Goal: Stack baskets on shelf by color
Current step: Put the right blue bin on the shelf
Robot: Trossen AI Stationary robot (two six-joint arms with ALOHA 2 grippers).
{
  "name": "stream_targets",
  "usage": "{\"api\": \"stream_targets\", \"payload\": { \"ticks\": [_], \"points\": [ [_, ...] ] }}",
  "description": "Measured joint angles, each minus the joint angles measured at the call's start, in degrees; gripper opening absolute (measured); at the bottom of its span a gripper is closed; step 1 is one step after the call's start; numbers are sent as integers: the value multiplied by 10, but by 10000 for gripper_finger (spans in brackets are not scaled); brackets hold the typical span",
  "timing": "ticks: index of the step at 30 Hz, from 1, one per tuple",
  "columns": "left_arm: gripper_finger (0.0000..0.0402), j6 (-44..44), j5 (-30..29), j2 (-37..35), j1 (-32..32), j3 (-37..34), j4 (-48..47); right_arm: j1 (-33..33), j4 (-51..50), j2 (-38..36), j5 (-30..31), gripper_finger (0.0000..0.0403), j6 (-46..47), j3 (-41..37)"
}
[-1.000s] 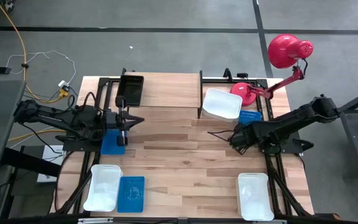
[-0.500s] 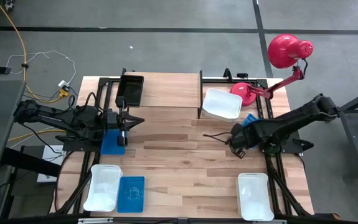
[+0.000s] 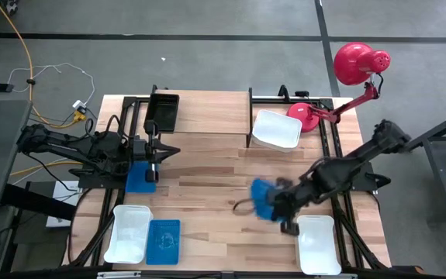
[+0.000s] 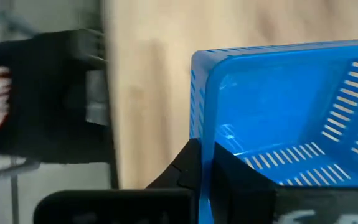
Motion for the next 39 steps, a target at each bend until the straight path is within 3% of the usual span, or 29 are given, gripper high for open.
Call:
{"api": "stream_targets", "payload": {
  "ticks": [6, 11, 15, 19, 23, 27, 39],
  "points": [
    [0, 17, 0, 0, 0, 0, 31, -20, -8, 117, 28, 0, -219, 155],
    [0, 30, 0, 0, 0, 0, 60, -70, -91, 210, 158, 0, -382, 336],
    [0, 25, 0, 0, 0, 0, 68, -126, -151, 281, 276, 0, -450, 457],
    [0, 25, 0, 0, 0, 0, 75, -193, -193, 338, 313, 0, -462, 526],
    [0, 25, 0, -4, 0, 0, 81, -257, -209, 375, 317, 0, -464, 544],
    [0, 25, 0, -7, 0, 0, 83, -306, -211, 388, 282, 0, -464, 544],
    [0, 26, -7, -8, 0, 0, 85, -372, -165, 392, 184, 0, -464, 544]
  ]
}}
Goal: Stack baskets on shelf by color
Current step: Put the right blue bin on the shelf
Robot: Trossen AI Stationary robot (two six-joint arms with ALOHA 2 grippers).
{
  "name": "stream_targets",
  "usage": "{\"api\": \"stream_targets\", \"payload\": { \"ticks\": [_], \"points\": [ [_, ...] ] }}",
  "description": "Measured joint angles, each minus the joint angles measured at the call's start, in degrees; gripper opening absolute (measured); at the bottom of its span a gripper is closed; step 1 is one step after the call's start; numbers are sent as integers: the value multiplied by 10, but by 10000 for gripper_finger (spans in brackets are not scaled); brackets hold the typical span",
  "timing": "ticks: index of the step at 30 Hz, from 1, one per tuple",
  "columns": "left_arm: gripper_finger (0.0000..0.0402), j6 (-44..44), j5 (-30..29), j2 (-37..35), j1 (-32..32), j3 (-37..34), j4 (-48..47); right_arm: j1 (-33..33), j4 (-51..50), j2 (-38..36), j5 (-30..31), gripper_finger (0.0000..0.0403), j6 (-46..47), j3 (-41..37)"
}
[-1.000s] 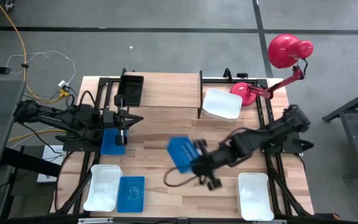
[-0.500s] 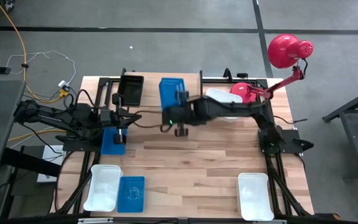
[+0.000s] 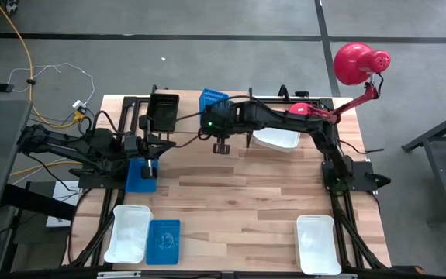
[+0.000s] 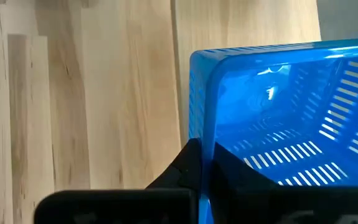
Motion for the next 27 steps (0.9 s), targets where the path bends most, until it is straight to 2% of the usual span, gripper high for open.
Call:
{"api": "stream_targets", "payload": {
  "ticks": [21, 27],
  "points": [
    [0, 0, 0, 0, 0, 0, 0, -11, 76, 37, -35, 1, -13, 0],
    [0, 0, 0, 0, 0, 0, 0, -2, 106, 38, -40, 25, -2, 0]
  ]
}}
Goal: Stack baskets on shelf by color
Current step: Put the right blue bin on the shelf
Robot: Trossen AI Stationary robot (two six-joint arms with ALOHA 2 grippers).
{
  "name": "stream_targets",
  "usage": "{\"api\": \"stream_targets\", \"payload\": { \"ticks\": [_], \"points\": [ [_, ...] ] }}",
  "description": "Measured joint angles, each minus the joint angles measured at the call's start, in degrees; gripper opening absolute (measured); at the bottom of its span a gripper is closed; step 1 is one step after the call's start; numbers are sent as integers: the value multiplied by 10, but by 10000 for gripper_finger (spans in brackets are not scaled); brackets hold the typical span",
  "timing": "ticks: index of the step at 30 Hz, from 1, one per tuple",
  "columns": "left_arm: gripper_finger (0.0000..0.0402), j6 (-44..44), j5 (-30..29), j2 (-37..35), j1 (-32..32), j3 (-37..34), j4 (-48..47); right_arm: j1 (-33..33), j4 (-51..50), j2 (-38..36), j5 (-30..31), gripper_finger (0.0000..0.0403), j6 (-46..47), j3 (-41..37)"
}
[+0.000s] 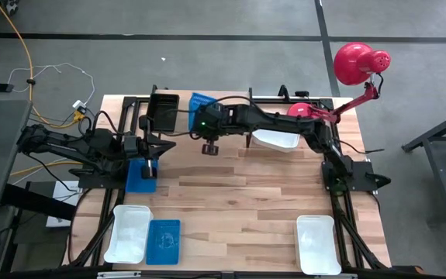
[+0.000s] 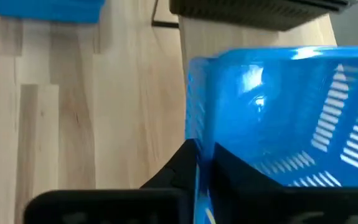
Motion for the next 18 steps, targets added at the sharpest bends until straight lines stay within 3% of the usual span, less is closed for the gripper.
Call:
{"api": "stream_targets", "payload": {
  "ticks": [11, 18],
  "points": [
    [0, 0, 0, 0, 0, 0, 0, 9, 10, -20, 38, 176, -49, 0],
    [0, 0, 0, 0, 0, 0, 0, 10, -39, -85, 31, 198, -52, 0]
  ]
}}
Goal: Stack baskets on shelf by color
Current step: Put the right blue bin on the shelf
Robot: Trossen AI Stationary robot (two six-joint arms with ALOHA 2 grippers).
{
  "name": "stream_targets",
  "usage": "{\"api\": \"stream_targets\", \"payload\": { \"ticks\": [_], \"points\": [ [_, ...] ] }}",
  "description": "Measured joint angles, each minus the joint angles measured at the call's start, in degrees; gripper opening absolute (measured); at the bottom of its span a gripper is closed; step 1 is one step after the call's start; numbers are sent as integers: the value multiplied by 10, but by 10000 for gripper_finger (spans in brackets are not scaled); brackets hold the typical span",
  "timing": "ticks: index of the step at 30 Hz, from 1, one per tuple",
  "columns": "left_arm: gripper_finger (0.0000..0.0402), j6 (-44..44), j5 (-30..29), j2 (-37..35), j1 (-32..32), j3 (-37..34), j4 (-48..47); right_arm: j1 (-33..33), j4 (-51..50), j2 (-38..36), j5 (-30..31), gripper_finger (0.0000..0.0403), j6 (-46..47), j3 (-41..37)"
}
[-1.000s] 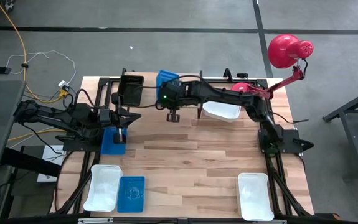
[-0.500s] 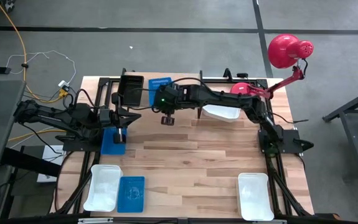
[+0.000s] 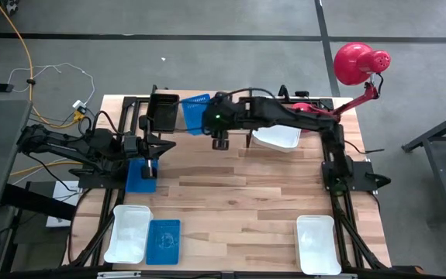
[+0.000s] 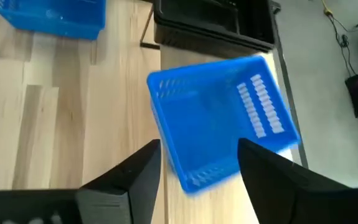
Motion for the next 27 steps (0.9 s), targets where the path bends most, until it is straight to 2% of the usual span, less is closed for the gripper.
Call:
{"api": "stream_targets", "payload": {
  "ticks": [4, 10, 14, 18, 20, 27],
  "points": [
    [0, 0, 0, 0, 0, 0, 0, -5, -54, -8, 8, 160, 23, -1],
    [0, 0, 0, 0, 0, 0, 0, -16, -55, -8, 60, 19, 33, -85],
    [0, 0, 0, 0, 0, 0, 0, -24, -30, -15, 87, 21, 39, -154],
    [0, 0, 0, 0, 0, 0, -1, -25, 43, -41, 83, 3, 35, -205],
    [0, 0, 0, 0, 0, 0, -1, -22, 80, -52, 83, 7, 34, -224],
    [0, 0, 0, 0, 0, 0, -1, -22, 111, -52, 75, 2, 37, -235]
  ]
}}
